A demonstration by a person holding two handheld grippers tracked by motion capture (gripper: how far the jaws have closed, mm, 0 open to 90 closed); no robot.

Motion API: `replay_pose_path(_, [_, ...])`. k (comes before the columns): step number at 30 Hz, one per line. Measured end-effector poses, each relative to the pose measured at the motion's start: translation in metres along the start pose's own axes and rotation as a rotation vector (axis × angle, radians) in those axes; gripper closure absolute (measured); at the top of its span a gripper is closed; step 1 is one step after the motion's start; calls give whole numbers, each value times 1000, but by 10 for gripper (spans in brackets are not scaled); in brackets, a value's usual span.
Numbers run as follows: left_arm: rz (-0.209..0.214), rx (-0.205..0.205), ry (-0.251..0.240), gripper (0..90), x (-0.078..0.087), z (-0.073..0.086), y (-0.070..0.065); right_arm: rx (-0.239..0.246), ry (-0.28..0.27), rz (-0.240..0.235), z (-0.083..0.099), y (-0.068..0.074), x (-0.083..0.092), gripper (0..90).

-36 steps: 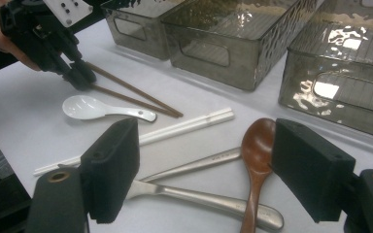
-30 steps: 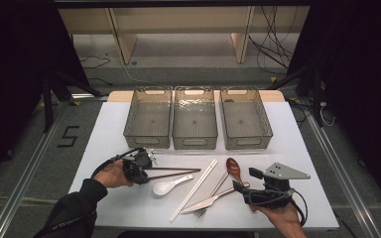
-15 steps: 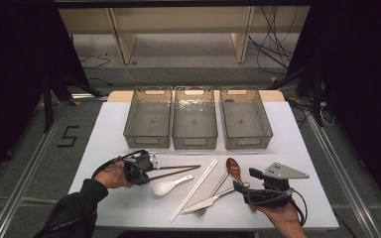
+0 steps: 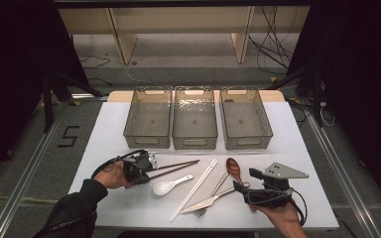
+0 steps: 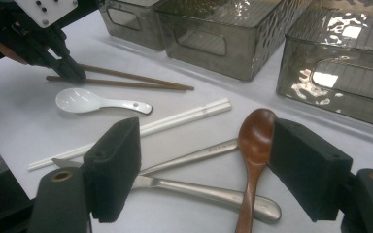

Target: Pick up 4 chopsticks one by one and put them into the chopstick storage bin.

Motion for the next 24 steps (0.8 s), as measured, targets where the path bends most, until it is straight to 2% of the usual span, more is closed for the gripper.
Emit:
replay_pose_path(3, [3, 0, -11, 838, 4, -2, 1, 0, 0, -1, 0, 0, 0, 282])
replay_pose_path(6, [6, 33, -63, 838, 12, -8, 2, 0, 1, -1, 0, 0, 0, 281])
replay_pose_path(7, [7, 28, -67, 838, 15, -9, 2, -2, 0, -2, 0, 0, 0, 282])
replay_pose_path(10, [6, 63, -134, 839, 23, -19, 3, -1, -1, -2, 0, 0, 0, 281])
replay_pose_path(11, [6, 63, -134, 839, 23, -19, 3, -2, -2, -2, 0, 0, 0, 281])
replay_pose_path(15, [-34, 136, -246, 838, 36, -36, 11, -3, -7, -2, -1, 0, 0, 281])
replay_pose_path(17, [-41, 167, -282, 838, 41, -40, 14, -4, -7, -2, -1, 0, 0, 281])
replay_pose_path(19, [-55, 215, -324, 838, 45, -45, 20, -7, -9, 0, -1, 0, 1, 281])
replay_pose_path(22, [-74, 260, -358, 838, 51, -48, 28, -6, -9, 1, -1, -1, 1, 281])
replay_pose_path(24, [-80, 268, -364, 838, 53, -49, 31, -5, -9, 1, -1, -1, 1, 281])
Point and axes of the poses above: each handheld gripper's, and its own axes: x roughly backward along the jaws, z roughly out of its underside, y roughly to its left, the point moved 10 cm from there along -x, roughly forward along the jaws, and after that the axes turned 14 degrees about -y, right-handed, at the moved point
